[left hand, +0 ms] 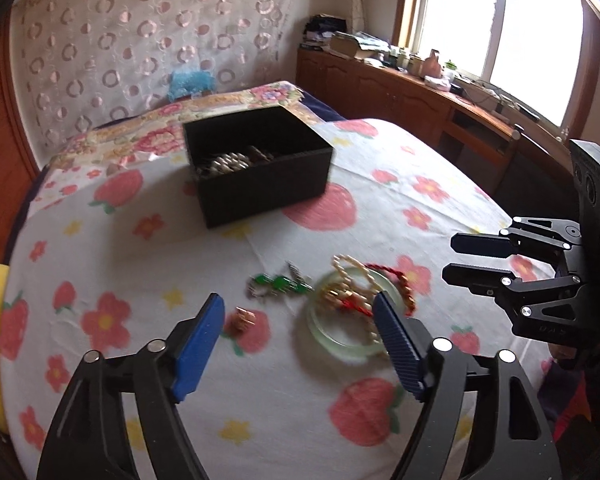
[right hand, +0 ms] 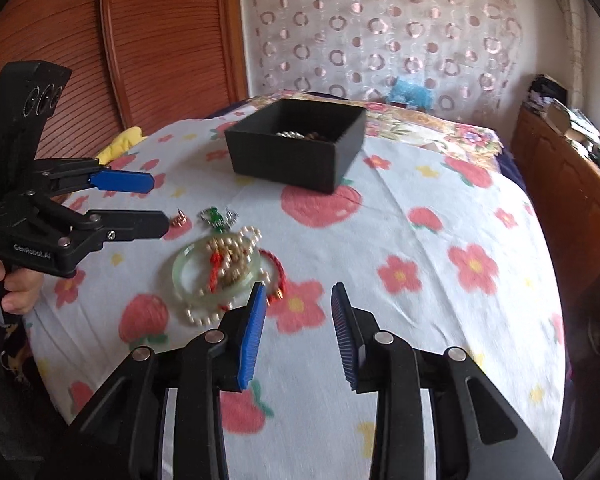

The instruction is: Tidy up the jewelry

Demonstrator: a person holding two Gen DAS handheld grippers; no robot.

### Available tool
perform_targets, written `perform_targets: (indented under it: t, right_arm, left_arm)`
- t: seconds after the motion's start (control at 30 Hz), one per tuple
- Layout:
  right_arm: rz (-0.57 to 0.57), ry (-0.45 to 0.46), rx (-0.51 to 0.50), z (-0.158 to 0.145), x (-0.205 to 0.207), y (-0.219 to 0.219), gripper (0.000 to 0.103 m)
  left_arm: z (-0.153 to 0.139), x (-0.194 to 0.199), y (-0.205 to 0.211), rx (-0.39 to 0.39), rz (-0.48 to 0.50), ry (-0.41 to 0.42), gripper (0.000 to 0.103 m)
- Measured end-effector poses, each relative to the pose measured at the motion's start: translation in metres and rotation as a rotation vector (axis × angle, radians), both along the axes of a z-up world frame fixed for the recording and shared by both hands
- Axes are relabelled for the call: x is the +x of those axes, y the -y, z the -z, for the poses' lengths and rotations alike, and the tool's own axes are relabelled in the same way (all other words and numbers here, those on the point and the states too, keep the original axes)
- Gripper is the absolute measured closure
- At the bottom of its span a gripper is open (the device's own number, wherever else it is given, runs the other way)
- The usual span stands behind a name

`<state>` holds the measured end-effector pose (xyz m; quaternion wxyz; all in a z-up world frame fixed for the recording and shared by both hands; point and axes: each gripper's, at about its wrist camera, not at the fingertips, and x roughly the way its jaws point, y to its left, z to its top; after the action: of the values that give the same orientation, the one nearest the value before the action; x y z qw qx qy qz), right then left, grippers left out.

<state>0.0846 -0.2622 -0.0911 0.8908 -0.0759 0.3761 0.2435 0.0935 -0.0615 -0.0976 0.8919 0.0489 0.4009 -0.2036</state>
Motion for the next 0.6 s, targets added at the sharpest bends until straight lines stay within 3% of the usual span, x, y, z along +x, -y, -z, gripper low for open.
perform_targets:
  t: [0.47, 0.6]
  right_arm:
    - [0.062, -0.039, 0.013, 0.024, -0.008, 0.019, 0.062]
    - [0.055, -0.046, 0.027, 0.026, -0.009, 0.021, 0.062]
  left_arm:
    - [0.035, 0.007, 0.044, 0.028, 0.076, -0.096, 0.026]
    - [0.040, 0.009, 0.049, 0.059, 0.074, -0.085, 0.026]
